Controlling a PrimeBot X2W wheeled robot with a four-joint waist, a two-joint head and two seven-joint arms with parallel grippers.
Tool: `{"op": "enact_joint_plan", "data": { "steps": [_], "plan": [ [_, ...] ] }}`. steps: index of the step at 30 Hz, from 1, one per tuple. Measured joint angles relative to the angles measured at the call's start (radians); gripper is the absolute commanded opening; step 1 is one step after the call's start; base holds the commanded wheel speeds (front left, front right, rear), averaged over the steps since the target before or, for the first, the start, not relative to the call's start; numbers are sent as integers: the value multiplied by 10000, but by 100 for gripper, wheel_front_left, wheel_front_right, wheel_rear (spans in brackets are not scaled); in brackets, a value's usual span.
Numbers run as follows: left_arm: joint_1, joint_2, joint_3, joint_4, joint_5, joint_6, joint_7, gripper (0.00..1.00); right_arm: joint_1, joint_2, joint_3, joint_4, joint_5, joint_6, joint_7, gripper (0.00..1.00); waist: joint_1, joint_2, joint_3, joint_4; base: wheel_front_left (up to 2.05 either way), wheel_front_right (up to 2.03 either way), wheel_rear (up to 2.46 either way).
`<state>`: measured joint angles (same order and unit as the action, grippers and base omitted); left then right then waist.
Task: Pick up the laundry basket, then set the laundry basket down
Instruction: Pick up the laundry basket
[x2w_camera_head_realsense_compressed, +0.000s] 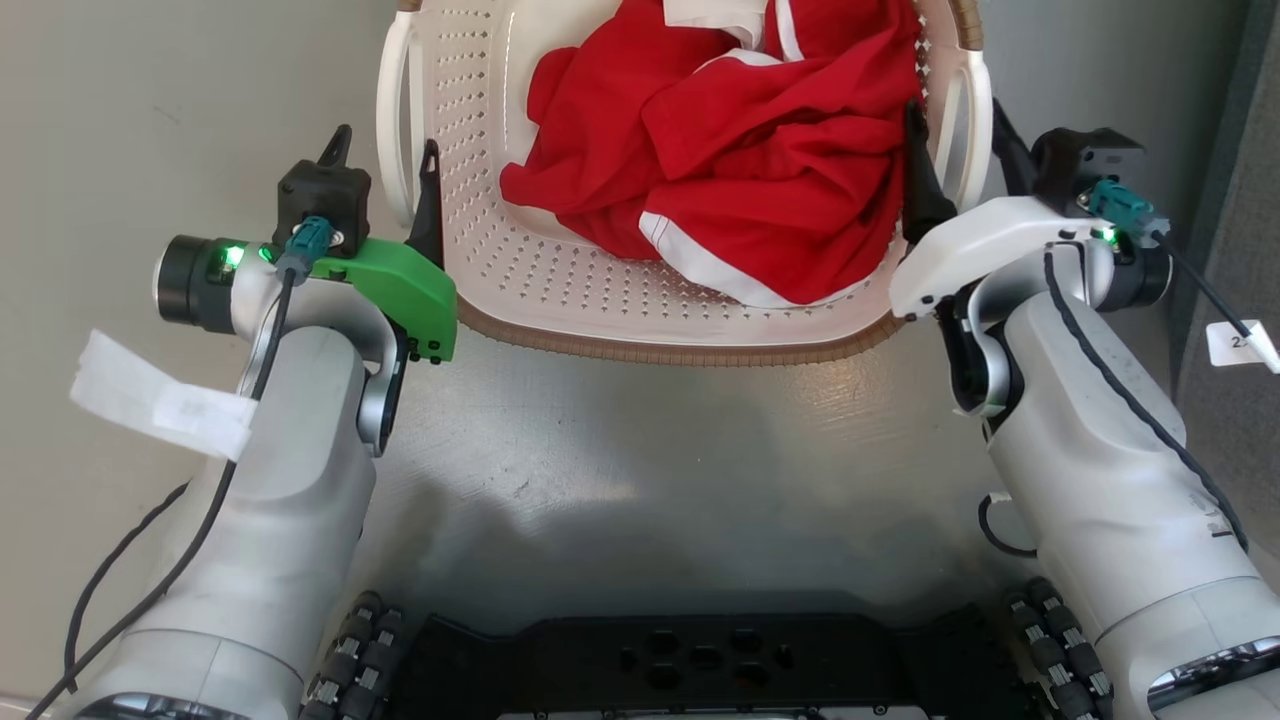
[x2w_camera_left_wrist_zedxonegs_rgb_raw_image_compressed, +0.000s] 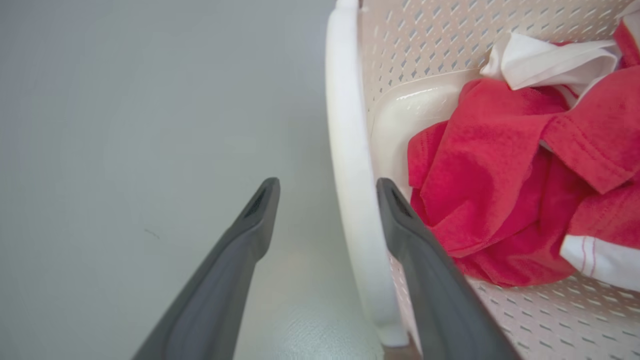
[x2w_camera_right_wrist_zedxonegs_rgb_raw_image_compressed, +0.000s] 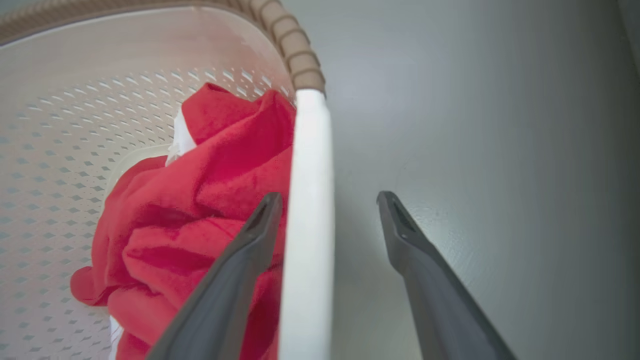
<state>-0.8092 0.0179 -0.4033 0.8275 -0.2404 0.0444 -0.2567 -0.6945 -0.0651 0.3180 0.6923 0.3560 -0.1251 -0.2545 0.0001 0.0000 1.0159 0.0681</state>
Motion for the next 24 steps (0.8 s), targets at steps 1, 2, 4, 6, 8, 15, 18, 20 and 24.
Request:
{"op": "enact_joint_plan", "data": {
  "steps": [1, 2, 4, 6, 8, 15, 18, 20, 24],
  "plan": [
    [-38, -2, -50, 56, -2, 0, 2, 100, -4, 0, 58, 54, 36, 0, -2, 100, 0, 0, 5, 1, 0, 0, 0],
    [-81, -2, -88, 96, -4, -2, 2, 100, -13, 0, 107, 123, 69, 0, 0, 100, 0, 0, 10, 3, 0, 0, 0],
    [-148, -2, -157, 197, -40, -6, 2, 100, -42, 0, 176, 228, 119, 0, -2, 98, 0, 0, 18, 4, 0, 0, 0],
    [-212, -2, -215, 314, -98, -52, 2, 100, -120, -2, 240, 320, 153, 0, -2, 89, 0, 0, 25, 4, 0, 0, 0],
    [-289, -2, -265, 359, -115, -88, 2, 100, -192, -4, 301, 364, 180, 0, -2, 82, 0, 0, 32, 3, 0, 0, 0],
    [-582, -2, -596, 579, -121, -100, 2, 57, -397, -8, 483, 556, 360, 0, -2, 47, -1, 0, 64, -27, 0, 0, 0],
    [-591, -25, -752, 715, -336, -198, -2, 25, -433, -4, 562, 600, 504, 2, -2, 35, -1, 0, 75, -50, 0, 0, 0],
    [-604, -59, -848, 838, -437, -240, -40, 0, -493, 10, 646, 654, 581, 2, -2, 25, -1, 0, 79, -69, 0, 0, 0],
    [-673, -54, -920, 1030, -529, -303, -98, 0, -557, 46, 727, 752, 694, -2, -2, 0, -1, 0, 78, -103, 0, 0, 0]
  ]
}}
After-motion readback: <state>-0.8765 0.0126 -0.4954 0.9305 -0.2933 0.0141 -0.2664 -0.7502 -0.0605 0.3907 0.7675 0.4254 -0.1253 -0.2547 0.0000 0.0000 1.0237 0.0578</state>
